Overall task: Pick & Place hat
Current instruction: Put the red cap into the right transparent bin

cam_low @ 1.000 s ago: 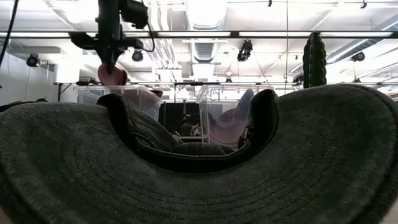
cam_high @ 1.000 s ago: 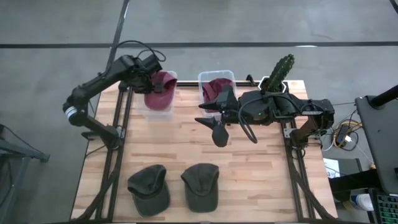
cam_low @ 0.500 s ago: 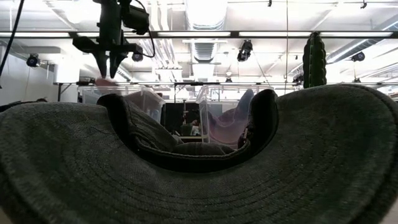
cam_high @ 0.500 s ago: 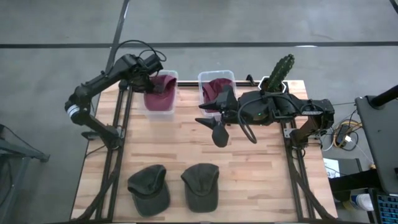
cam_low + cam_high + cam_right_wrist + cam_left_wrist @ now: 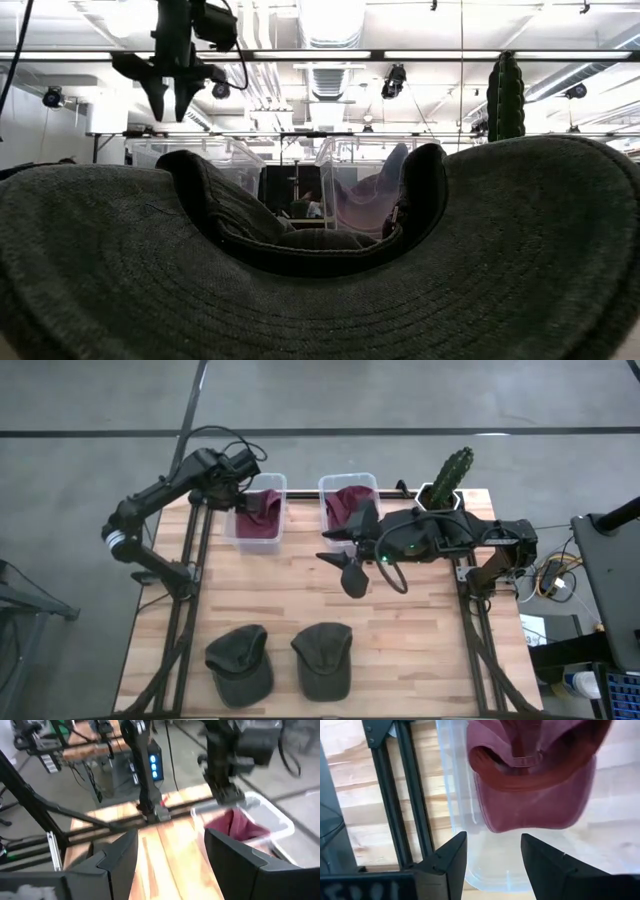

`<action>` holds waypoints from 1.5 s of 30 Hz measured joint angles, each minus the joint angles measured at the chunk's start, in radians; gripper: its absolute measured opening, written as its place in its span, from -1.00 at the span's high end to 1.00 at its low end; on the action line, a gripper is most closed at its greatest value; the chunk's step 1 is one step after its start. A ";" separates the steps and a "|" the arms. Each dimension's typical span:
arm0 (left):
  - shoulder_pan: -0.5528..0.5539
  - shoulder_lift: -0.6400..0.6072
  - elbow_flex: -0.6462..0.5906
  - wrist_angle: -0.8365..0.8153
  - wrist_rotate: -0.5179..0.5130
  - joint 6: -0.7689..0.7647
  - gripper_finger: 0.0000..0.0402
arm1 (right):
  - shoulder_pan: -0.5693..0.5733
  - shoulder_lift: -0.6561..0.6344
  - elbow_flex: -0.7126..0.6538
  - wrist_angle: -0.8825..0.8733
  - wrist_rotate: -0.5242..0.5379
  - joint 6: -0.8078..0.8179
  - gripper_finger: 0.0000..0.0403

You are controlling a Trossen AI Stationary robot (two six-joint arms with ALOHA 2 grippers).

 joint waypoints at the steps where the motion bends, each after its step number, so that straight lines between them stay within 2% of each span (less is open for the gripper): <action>1: -0.006 -0.005 0.000 0.000 0.001 0.002 0.11 | 0.000 0.000 -0.002 -0.020 0.000 0.017 -0.10; 7: -0.049 -0.060 0.000 0.027 0.005 0.001 0.11 | 0.000 0.000 -0.009 -0.132 0.001 0.093 -0.10; 13: -0.109 -0.141 0.001 0.097 0.008 -0.052 0.11 | 0.005 0.000 -0.029 -0.142 0.000 0.148 -0.10; 20: -0.116 -0.192 0.001 0.118 -0.003 -0.086 0.11 | 0.010 0.000 -0.039 -0.140 0.000 0.167 -0.10; 23: -0.116 -0.183 0.001 0.162 0.002 -0.028 0.11 | 0.009 0.000 -0.039 -0.140 0.000 0.168 -0.10; 27: -0.114 -0.145 0.002 0.257 0.066 0.090 0.11 | 0.009 0.000 -0.041 -0.138 0.000 0.168 -0.10; 35: -0.080 -0.059 0.001 0.263 0.067 0.191 0.11 | 0.008 0.000 -0.059 -0.138 0.008 0.177 -0.10; 39: -0.051 -0.020 0.001 0.263 0.018 0.314 0.11 | 0.008 0.000 -0.070 -0.140 0.054 0.195 -0.10; 45: 0.001 0.050 0.001 0.265 -0.047 0.435 0.11 | 0.008 0.000 -0.071 -0.139 0.060 0.225 -0.10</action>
